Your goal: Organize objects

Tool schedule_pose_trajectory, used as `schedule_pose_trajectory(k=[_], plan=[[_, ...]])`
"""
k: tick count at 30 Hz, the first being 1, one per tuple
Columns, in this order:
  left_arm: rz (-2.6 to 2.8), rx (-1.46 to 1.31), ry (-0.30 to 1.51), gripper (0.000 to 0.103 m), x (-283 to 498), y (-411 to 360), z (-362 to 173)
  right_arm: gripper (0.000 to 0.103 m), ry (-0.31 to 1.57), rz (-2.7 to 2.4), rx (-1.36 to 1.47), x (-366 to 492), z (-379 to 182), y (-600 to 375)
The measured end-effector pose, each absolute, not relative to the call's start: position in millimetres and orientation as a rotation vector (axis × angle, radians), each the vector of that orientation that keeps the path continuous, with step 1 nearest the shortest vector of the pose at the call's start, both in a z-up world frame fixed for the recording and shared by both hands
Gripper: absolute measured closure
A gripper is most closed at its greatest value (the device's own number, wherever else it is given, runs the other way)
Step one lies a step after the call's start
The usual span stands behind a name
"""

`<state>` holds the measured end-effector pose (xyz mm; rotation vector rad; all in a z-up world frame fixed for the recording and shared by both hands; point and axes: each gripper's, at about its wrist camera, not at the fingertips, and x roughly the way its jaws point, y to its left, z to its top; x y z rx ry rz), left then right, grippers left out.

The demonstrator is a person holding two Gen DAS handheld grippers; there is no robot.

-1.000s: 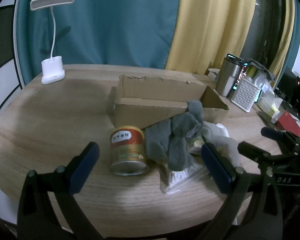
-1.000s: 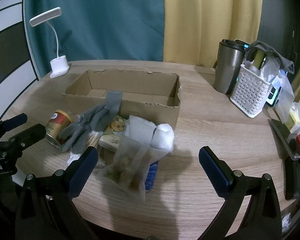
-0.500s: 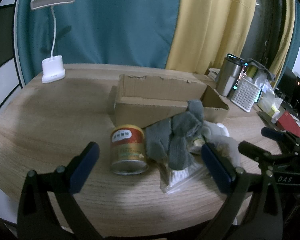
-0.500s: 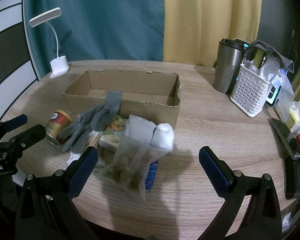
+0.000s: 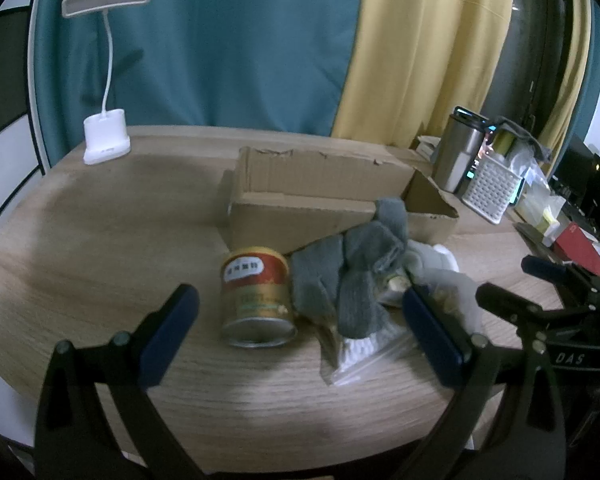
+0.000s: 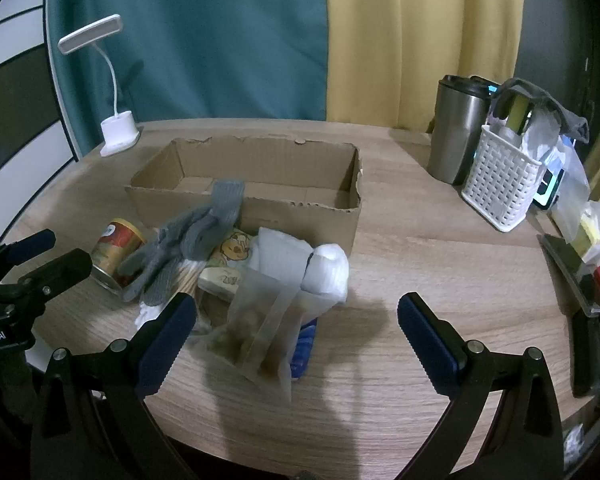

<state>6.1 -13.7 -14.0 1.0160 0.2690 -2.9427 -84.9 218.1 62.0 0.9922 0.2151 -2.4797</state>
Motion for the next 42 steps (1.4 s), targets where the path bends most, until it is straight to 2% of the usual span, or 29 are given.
schedule_pose_trajectory(k=[42], plan=[[-2.918, 1.037, 0.299, 0.0, 3.9, -19.1, -17.6, 0.001, 0.214, -2.476, 1.005, -85.3, 61.2, 214.0]])
